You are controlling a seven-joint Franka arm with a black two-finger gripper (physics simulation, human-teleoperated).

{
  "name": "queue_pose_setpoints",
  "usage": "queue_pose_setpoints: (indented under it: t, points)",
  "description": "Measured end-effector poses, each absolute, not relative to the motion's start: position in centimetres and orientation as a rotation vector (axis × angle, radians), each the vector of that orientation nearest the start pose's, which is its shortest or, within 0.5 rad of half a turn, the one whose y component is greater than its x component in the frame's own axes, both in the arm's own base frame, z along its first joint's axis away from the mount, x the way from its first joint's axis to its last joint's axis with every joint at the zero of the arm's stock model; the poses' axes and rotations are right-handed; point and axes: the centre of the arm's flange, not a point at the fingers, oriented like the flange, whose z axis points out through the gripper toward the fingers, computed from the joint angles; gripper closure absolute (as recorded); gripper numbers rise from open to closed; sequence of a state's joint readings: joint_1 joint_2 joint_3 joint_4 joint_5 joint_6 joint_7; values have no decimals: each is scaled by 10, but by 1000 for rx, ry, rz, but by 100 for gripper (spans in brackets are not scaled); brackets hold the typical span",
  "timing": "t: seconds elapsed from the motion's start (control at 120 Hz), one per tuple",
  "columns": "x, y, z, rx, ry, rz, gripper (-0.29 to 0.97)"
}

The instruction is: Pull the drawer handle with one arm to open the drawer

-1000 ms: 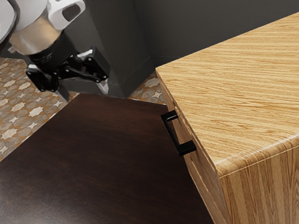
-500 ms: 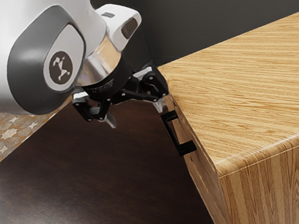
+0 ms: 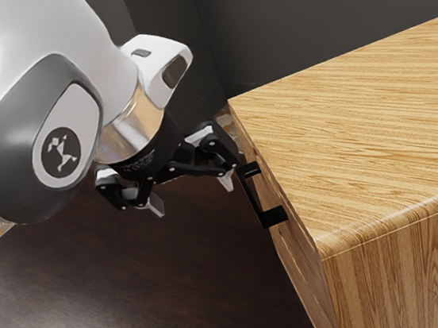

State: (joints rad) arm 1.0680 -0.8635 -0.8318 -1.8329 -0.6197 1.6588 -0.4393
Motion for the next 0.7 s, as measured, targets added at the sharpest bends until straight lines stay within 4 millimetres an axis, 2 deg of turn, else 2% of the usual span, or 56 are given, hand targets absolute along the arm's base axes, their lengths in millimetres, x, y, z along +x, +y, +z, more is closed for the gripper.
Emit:
queue_pose_setpoints:
  t: [0.175,0.35,0.517,0.7]
  points:
    - [414,-162,718,-2949,-976,-797,2]
    - [404,-157,726,-3004,-984,-735,2]
    - [392,-166,726,-3045,-949,-676,2]
    - [395,-176,723,-3053,-923,-708,2]
